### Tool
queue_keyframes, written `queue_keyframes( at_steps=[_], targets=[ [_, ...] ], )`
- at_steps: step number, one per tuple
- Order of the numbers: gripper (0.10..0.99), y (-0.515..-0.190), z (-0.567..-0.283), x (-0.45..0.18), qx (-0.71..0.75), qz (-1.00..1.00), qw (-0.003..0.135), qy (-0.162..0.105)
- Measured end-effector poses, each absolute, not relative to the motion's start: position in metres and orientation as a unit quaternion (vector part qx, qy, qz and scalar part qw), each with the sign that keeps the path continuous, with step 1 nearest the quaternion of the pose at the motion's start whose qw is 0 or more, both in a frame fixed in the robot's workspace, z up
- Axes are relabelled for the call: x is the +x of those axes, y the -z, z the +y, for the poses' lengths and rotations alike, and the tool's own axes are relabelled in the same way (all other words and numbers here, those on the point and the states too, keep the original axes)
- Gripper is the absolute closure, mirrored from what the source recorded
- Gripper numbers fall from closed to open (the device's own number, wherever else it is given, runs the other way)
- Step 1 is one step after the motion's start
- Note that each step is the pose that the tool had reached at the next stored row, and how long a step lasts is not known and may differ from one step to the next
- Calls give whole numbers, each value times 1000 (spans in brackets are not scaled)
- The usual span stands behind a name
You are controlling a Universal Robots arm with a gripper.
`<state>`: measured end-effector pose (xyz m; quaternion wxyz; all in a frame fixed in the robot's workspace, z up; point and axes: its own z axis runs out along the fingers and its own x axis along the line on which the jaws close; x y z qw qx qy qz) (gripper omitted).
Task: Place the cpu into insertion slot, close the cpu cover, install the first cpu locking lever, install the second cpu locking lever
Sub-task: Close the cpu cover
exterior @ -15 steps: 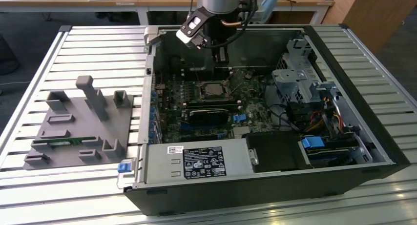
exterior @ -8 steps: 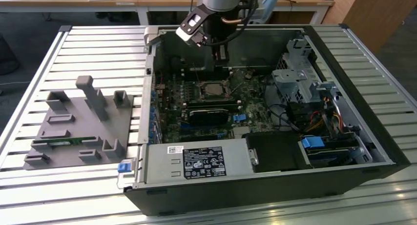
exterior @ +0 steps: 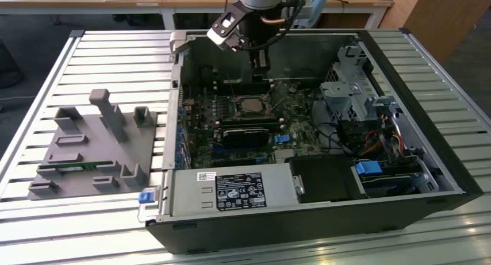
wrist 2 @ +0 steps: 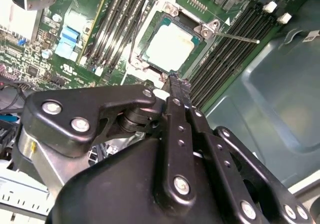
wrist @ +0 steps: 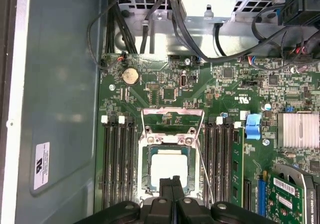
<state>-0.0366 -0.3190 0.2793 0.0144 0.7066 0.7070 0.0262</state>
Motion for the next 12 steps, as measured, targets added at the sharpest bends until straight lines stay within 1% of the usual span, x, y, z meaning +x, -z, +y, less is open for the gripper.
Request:
queue_keyframes(
  at_steps=[12],
  targets=[
    [973, -279, -318, -22, 707, 707, 15, -26]
  ],
)
